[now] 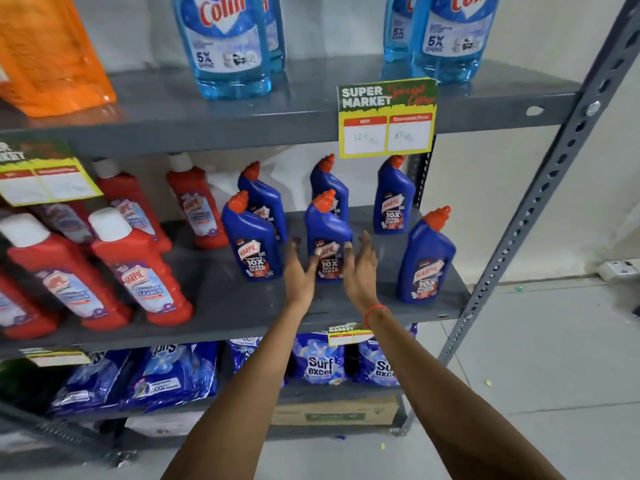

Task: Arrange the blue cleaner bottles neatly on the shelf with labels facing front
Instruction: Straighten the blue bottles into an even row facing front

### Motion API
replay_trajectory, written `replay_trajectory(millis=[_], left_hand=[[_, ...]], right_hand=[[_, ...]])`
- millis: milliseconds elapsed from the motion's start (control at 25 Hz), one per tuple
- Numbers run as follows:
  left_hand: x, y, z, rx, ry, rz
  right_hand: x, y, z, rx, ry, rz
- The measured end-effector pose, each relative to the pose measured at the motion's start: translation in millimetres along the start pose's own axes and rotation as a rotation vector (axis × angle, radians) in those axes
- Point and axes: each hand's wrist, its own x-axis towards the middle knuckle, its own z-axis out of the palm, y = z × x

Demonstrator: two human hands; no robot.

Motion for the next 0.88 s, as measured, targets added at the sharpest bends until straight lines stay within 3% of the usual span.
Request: replay_trajectory(millis=[120,200,400,880], left_hand=[[16,-2,-6,-0.024,-0.239,-0.131],[16,6,-11,-0.053,-0.306,-0.185],[-20,-1,-13,0.021,-0.207,-0.073],[-49,-11,-13,-0.037,-0.195,-0.083]], right_hand=[[10,4,-5,0.126,-0.207,0.234],[11,5,-7,0.111,-0.230,0.274],[-13,26,-12,0.150,-0.160,0.202],[-46,29,-23,0.227,-0.149,0.123]])
